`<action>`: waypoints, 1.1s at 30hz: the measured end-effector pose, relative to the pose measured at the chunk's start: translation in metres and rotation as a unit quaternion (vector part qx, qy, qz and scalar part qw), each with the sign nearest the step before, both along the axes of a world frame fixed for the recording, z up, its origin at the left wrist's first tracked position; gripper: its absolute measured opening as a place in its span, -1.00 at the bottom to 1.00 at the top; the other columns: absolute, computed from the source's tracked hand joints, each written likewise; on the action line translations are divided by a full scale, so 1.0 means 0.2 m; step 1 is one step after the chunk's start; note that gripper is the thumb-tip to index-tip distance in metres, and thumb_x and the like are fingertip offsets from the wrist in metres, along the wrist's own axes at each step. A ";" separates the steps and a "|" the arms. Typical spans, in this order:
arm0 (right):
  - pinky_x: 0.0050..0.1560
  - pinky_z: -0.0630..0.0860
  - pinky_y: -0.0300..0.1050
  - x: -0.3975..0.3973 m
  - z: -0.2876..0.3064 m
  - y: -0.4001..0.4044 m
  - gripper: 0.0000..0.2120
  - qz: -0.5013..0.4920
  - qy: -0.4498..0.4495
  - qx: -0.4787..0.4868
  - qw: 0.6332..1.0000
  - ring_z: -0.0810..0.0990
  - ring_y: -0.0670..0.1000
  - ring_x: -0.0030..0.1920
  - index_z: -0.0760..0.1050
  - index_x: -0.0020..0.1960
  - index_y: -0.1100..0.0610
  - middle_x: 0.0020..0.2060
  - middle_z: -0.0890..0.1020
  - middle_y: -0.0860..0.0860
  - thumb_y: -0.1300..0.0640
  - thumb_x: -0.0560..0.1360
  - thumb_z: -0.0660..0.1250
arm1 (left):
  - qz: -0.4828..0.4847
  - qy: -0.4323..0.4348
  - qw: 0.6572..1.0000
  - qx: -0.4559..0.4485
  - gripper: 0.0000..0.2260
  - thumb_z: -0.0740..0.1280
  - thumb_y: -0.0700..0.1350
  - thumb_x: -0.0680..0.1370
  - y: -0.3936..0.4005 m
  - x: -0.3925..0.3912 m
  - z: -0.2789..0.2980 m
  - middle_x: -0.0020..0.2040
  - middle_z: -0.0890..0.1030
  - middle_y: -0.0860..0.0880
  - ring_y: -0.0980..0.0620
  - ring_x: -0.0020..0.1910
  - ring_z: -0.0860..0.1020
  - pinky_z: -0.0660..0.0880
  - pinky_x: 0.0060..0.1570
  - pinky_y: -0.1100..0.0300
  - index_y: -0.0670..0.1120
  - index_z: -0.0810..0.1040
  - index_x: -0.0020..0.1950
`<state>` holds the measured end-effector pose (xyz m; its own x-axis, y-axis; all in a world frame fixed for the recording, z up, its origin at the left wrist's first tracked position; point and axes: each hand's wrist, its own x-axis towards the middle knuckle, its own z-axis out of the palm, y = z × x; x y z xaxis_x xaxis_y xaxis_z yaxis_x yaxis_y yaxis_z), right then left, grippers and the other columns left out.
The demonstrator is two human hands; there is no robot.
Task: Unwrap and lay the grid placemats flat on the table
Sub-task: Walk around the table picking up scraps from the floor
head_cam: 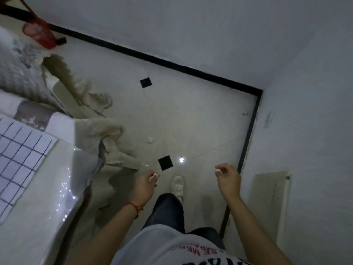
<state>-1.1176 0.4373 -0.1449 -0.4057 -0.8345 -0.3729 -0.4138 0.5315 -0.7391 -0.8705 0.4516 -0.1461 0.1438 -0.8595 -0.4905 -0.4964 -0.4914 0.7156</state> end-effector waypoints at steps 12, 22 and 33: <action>0.01 0.35 -0.22 -0.46 0.11 -1.06 -0.84 -0.024 0.004 0.009 1.000 0.49 0.02 -0.06 0.58 -0.03 0.26 -0.01 0.60 0.22 0.39 0.45 0.27 | 0.061 0.004 0.994 -0.087 -0.86 0.26 -0.27 0.53 -1.34 -0.19 0.09 -0.29 0.57 -0.15 -0.03 -0.38 0.51 0.38 -0.45 0.49 -0.16 0.55 -0.20; 0.01 0.37 -0.20 -0.56 0.20 -2.15 -0.84 0.191 0.029 0.010 0.981 0.49 0.04 -0.10 0.58 -0.08 0.29 -0.03 0.60 0.24 0.42 0.44 0.27 | 0.262 0.012 0.964 -0.038 -0.79 0.25 -0.28 0.54 -1.64 -0.29 0.08 -0.36 0.54 -0.14 -0.09 -0.34 0.52 0.44 -0.25 0.12 -0.15 0.52 -0.29; -0.01 0.37 -0.19 0.10 0.15 -3.04 -0.85 0.333 0.030 0.011 0.942 0.54 0.08 -0.10 0.59 -0.09 0.27 -0.06 0.61 0.22 0.43 0.40 0.30 | 0.449 0.014 0.892 0.043 -0.84 0.25 -0.27 0.54 -1.79 0.02 -0.11 -0.30 0.56 -0.20 -0.10 -0.33 0.51 0.38 -0.30 0.16 -0.26 0.54 -0.22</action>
